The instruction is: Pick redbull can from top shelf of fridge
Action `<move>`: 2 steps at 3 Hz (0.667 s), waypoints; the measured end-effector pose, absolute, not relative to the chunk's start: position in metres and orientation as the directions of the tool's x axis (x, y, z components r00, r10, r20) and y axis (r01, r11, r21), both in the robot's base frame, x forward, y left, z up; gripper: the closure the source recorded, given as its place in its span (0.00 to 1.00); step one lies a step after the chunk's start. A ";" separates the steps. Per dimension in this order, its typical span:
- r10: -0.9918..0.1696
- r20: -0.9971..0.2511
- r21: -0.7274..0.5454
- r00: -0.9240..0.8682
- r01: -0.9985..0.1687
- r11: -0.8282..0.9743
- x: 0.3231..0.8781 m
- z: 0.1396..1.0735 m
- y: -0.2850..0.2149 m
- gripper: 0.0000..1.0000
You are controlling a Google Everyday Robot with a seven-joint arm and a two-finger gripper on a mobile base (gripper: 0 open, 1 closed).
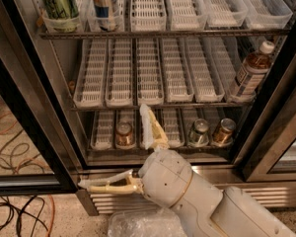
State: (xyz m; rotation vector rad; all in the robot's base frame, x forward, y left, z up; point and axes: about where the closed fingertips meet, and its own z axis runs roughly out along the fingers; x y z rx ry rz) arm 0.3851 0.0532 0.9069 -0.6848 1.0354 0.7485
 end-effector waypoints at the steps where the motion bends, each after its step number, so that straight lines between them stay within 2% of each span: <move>1: 0.229 -0.919 -0.125 0.322 -0.787 0.605 0.388 0.908 0.046 0.00; 2: 0.191 -0.866 -0.256 0.461 -0.739 0.623 0.357 0.926 0.070 0.00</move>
Offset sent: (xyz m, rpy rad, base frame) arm 0.0389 -0.0191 -0.0200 0.3814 0.0217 -0.7421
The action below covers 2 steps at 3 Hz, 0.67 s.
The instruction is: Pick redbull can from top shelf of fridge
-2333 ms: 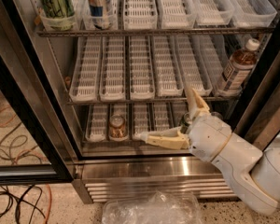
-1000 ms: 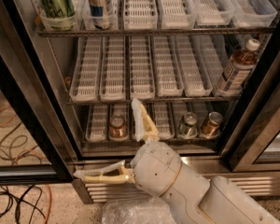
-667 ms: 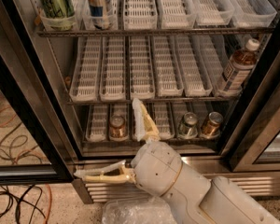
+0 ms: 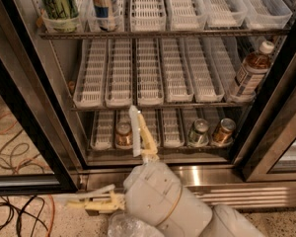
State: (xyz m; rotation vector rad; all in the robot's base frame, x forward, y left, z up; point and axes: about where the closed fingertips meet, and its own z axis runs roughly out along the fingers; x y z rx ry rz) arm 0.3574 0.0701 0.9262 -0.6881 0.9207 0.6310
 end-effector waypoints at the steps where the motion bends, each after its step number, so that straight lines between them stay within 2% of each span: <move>1: 0.190 -0.830 -0.287 0.524 -0.693 0.661 0.351 0.947 0.065 0.00; 2: 0.190 -0.830 -0.286 0.524 -0.693 0.662 0.351 0.947 0.065 0.00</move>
Offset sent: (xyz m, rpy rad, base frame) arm -0.0078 -0.0027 0.0191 0.0209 -0.0641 -0.0381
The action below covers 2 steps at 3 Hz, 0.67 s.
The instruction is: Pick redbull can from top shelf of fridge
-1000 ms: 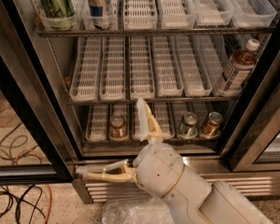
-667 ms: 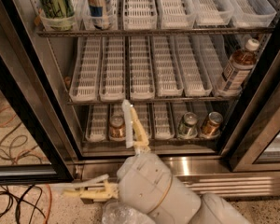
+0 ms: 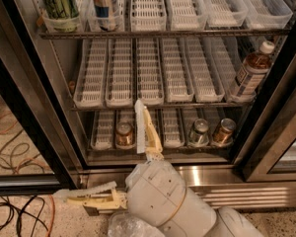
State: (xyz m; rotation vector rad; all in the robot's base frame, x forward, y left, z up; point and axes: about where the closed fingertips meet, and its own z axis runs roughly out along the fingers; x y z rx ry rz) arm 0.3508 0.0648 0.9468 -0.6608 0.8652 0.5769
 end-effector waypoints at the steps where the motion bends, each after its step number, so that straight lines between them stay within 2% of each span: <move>1: 0.177 -0.841 -0.264 0.511 -0.673 0.691 0.360 0.942 0.058 0.00; 2: 0.114 -0.838 -0.267 0.533 -0.584 0.766 0.382 0.943 0.040 0.00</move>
Offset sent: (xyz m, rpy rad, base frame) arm 0.0653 -0.0396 -0.0012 0.0007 -0.0029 -0.3657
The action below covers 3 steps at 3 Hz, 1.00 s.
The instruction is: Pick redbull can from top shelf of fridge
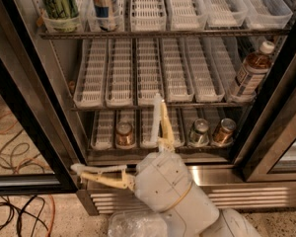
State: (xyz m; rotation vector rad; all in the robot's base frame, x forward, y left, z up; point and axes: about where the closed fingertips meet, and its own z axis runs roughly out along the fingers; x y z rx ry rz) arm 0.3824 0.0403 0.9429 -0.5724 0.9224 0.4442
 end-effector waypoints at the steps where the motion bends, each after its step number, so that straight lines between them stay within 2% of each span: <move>1: 0.044 -0.809 -0.300 0.586 -0.477 0.826 0.404 0.946 0.032 0.00; 2: -0.003 -0.777 -0.319 0.630 -0.391 0.863 0.428 0.949 0.036 0.00; 3: 0.019 -0.755 -0.278 0.656 -0.346 0.896 0.447 0.954 0.047 0.00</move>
Offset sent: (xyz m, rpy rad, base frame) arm 0.0754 0.0006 0.0141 -0.0016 -0.2092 -0.3378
